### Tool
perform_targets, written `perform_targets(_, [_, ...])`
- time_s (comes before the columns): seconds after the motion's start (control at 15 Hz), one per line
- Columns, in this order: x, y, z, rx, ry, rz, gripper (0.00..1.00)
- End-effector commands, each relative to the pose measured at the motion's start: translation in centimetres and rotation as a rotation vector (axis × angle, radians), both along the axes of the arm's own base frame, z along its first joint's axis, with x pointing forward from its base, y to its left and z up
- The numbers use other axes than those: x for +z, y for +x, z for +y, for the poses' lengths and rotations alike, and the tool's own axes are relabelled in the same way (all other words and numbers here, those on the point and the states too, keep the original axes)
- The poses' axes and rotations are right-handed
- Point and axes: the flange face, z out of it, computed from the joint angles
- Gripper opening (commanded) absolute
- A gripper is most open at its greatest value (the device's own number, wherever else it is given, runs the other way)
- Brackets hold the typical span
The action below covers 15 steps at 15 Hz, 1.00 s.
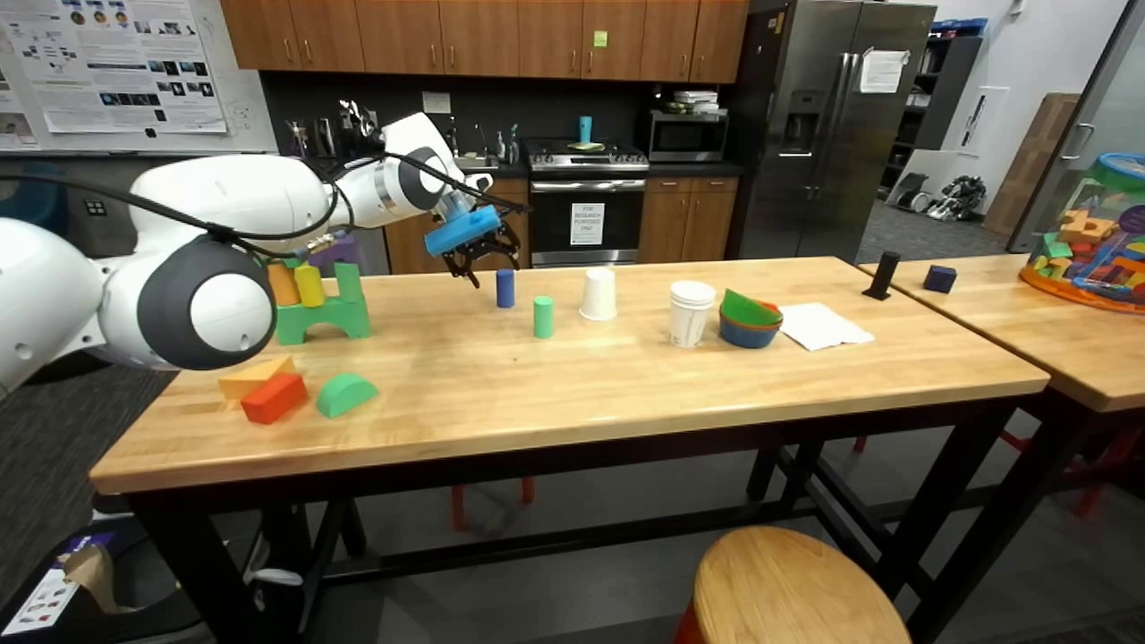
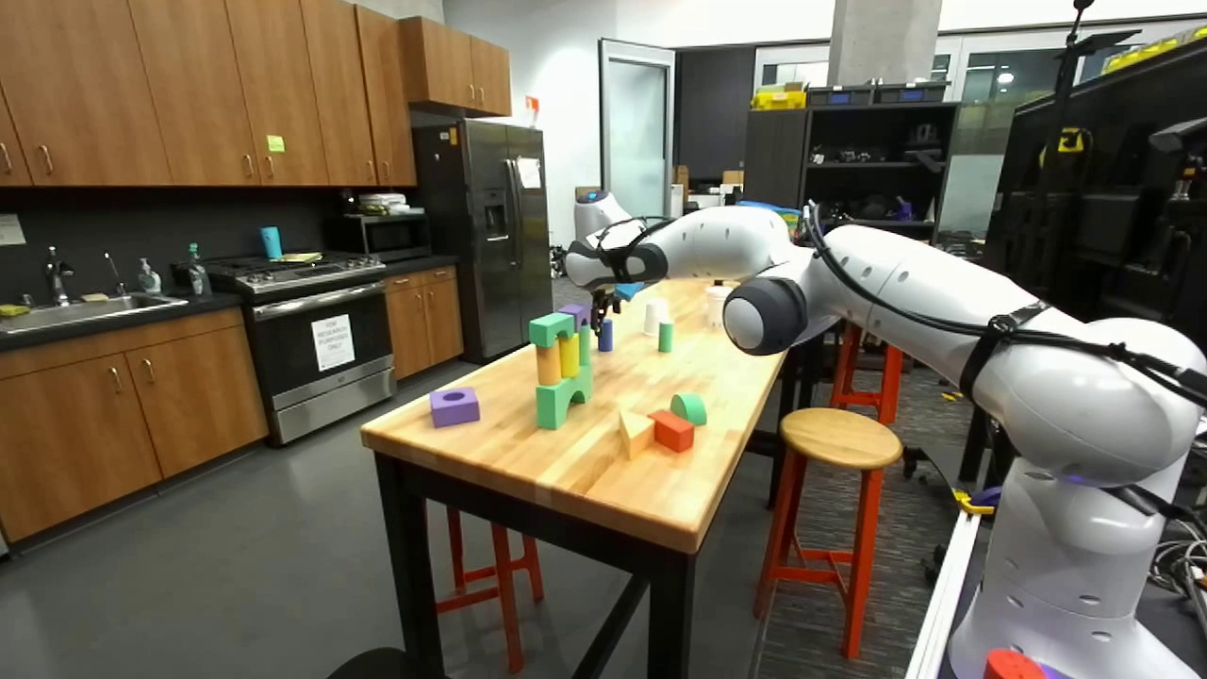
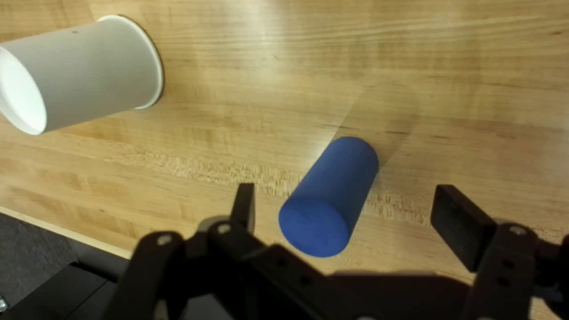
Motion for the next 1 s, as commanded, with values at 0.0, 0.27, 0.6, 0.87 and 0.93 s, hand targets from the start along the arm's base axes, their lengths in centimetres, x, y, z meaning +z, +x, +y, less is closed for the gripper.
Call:
perform_targets(0.0, [1.9, -0.1, -0.2, 0.028, -0.046, 0.008, 1.0])
perform_targets(0.27, [1.5, 0.0, 0.2, 0.111, 0.002, 0.031, 1.0])
perform_targets(0.6, [1.1, 0.3, 1.5, 0.236, 0.08, 0.038, 1.0])
perform_targets(0.87, [1.3, 0.4, 2.3, 0.285, 0.085, 0.066, 1.0])
perform_targets(0.93, [1.3, 0.3, 2.4, 0.289, 0.081, 0.073, 1.0])
